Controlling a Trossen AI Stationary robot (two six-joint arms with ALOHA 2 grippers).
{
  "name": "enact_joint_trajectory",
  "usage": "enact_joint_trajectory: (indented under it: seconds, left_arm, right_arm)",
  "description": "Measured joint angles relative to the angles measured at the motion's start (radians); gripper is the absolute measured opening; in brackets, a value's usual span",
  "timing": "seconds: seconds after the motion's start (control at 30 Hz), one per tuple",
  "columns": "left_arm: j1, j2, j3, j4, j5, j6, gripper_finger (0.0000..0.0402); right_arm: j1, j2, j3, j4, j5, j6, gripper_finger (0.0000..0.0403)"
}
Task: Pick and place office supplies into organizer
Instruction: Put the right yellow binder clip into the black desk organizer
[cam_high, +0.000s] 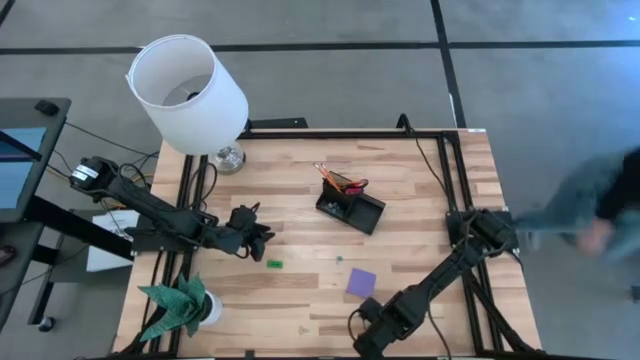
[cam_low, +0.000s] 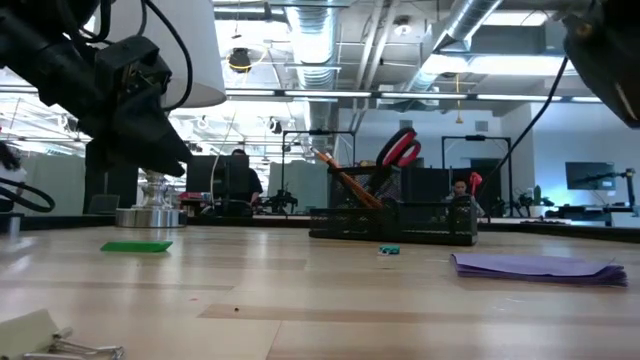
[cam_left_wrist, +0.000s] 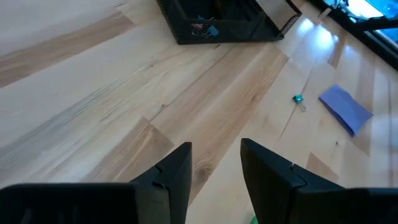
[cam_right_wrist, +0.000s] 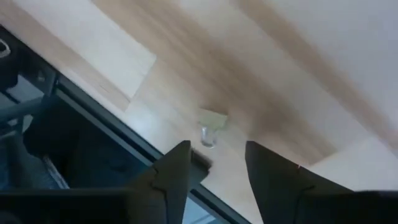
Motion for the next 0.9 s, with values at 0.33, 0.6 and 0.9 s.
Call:
enact_joint_trajectory:
  seconds: [0.33,0.6,0.9]
  left_arm:
    - [-0.001,0.0,0.0,-0.027,0.008,0.008,0.0128]
    - [-0.001,0.0,0.0,-0.026,0.009,0.01,0.0128]
    - [-0.001,0.0,0.0,-0.026,0.009,0.01,0.0128]
  right_arm:
    - [-0.015,-0.016,0.001,-0.018,0.011,-0.023,0.0157]
    - [-0.02,-0.015,0.001,0.009,0.015,-0.053,0.0197]
    - [-0.011,-0.014,0.001,0.006,0.062,-0.053,0.0201]
